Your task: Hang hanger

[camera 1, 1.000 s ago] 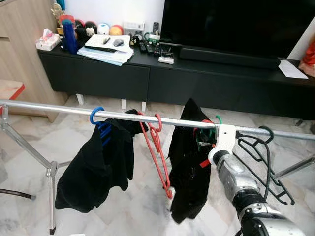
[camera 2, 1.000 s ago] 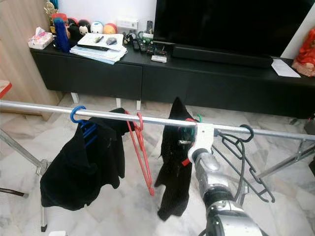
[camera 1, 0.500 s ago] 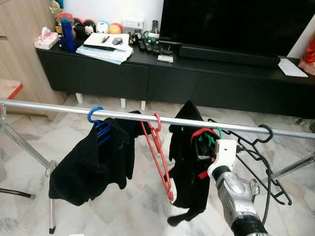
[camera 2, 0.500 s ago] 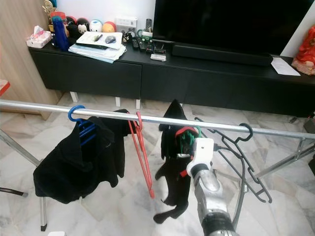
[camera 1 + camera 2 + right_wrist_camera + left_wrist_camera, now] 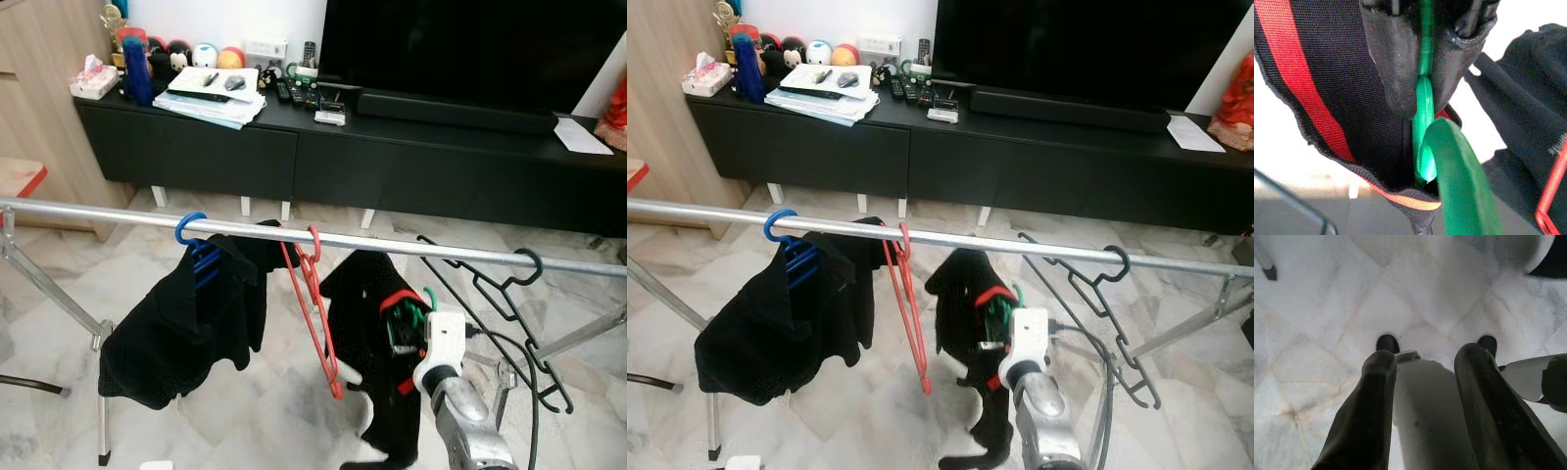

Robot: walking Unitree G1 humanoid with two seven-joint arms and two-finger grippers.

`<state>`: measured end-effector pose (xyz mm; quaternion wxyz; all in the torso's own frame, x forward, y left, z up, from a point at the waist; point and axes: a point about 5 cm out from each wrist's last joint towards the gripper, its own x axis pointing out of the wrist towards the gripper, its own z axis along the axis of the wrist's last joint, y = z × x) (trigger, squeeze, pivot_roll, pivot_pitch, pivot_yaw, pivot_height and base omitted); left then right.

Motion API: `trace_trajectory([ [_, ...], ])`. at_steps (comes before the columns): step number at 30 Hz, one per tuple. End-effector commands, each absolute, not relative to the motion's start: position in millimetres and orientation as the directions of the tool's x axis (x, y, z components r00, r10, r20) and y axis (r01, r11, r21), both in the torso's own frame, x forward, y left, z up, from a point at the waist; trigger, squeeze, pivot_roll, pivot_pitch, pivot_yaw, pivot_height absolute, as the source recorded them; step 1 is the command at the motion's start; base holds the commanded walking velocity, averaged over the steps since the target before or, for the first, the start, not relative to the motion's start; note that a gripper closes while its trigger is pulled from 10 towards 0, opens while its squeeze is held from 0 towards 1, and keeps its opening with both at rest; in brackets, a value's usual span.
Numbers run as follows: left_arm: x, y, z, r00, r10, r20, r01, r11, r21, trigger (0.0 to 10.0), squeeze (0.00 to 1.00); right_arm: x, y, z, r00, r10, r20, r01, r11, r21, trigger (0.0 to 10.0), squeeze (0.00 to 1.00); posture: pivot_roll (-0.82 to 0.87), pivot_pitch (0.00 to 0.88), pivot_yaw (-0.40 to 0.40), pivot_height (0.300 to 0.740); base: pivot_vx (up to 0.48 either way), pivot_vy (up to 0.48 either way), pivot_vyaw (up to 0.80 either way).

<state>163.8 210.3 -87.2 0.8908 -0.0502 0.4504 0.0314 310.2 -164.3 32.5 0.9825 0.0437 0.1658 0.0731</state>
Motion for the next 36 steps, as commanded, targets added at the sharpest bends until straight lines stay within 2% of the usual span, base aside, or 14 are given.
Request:
trace_trajectory([
  [1, 152, 208, -93, 0.550, 0.003, -0.835, -0.101, 0.993, -0.063, 10.0, 0.00, 311, -167, 34, 0.940, 0.139, -0.313, -0.106, 0.987, 0.120, 10.0, 0.00, -0.01, 0.123, -0.088, 0.740, 0.000, 0.000, 0.00],
  [11, 139, 218, -95, 0.538, 0.012, -0.843, -0.103, 0.993, -0.051, 10.0, 0.00, 313, -167, 33, 0.941, 0.103, -0.324, -0.061, 0.989, 0.137, 10.0, 0.00, 0.00, 0.112, -0.071, 0.740, -0.048, 0.000, 0.00],
  [28, 141, 221, -94, 0.539, 0.011, -0.842, -0.097, 0.994, -0.049, 10.0, 0.00, 315, -162, 34, 0.940, 0.103, -0.324, -0.057, 0.987, 0.147, 10.0, 0.00, 0.01, 0.079, -0.061, 0.740, -0.357, 0.000, 0.00],
  [36, 127, 215, -99, 0.528, 0.004, -0.849, -0.097, 0.994, -0.056, 10.0, 0.00, 317, -162, 35, 0.942, 0.096, -0.322, -0.050, 0.987, 0.150, 10.0, 0.00, 0.00, 0.099, -0.062, 0.740, -0.364, 0.000, 0.00],
])
